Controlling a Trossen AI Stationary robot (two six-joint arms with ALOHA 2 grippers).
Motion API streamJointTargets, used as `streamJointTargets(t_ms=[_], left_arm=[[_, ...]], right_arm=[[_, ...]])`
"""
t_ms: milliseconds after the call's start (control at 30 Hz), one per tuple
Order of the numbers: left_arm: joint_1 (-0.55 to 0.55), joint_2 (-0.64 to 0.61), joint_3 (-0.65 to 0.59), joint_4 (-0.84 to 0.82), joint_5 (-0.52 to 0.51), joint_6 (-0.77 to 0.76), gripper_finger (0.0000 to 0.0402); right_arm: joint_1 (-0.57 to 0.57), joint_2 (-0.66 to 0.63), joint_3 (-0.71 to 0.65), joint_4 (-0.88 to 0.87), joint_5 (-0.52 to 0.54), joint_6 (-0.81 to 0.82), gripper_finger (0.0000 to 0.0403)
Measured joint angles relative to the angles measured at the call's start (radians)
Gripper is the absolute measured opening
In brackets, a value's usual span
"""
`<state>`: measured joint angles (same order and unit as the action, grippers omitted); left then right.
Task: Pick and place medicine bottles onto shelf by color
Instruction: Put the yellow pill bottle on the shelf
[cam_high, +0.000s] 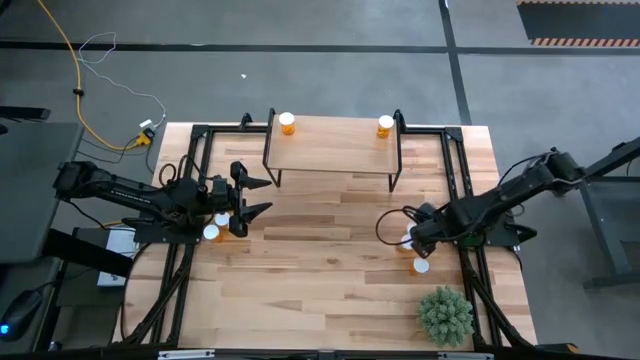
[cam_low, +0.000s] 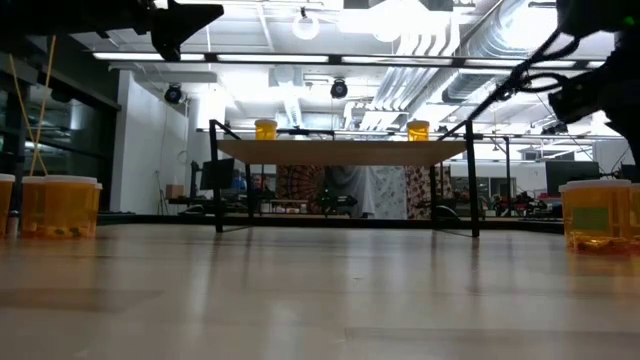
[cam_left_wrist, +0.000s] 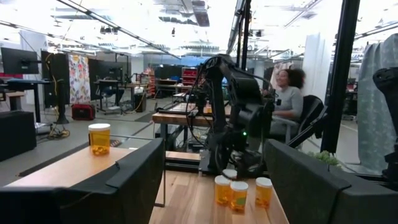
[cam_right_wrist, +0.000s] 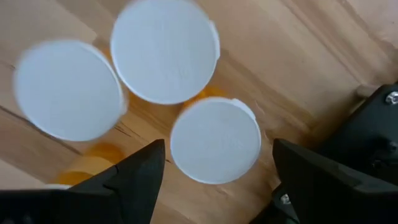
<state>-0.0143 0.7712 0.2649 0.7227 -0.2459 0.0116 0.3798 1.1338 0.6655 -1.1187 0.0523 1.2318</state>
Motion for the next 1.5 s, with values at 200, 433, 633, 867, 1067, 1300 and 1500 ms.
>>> streamJointTargets(t_ms=[200,433,633,867,1067,1300,1500], left_arm=[[0.000,0.000,0.000,0.000,0.000,0.000,0.0264],[0.000,0.000,0.000,0.000,0.000,0.000,0.0264],[0.000,0.000,0.000,0.000,0.000,0.000,0.0264],[0.000,0.000,0.000,0.000,0.000,0.000,0.0264],[0.000,0.000,0.000,0.000,0.000,0.000,0.0264],[0.000,0.000,0.000,0.000,0.000,0.000,0.0264],[0.000,0.000,0.000,0.000,0.000,-0.005,0.0264]], right_arm=[[0.000,0.079,0.000,0.016,0.000,-0.056,0.0289],[0.000,0.083,0.000,0.017,0.032,-0.070,0.0286],[0.000,0.083,0.000,0.018,0.046,-0.089,0.0234],[0.000,0.082,0.019,-0.003,0.046,-0.135,0.0181],[0.000,0.082,0.180,-0.196,0.046,-0.194,0.0191],[0.000,0.082,0.496,-0.328,0.142,-0.243,0.0196],[-0.069,0.141,0.743,-0.259,0.356,-0.443,0.0196]])
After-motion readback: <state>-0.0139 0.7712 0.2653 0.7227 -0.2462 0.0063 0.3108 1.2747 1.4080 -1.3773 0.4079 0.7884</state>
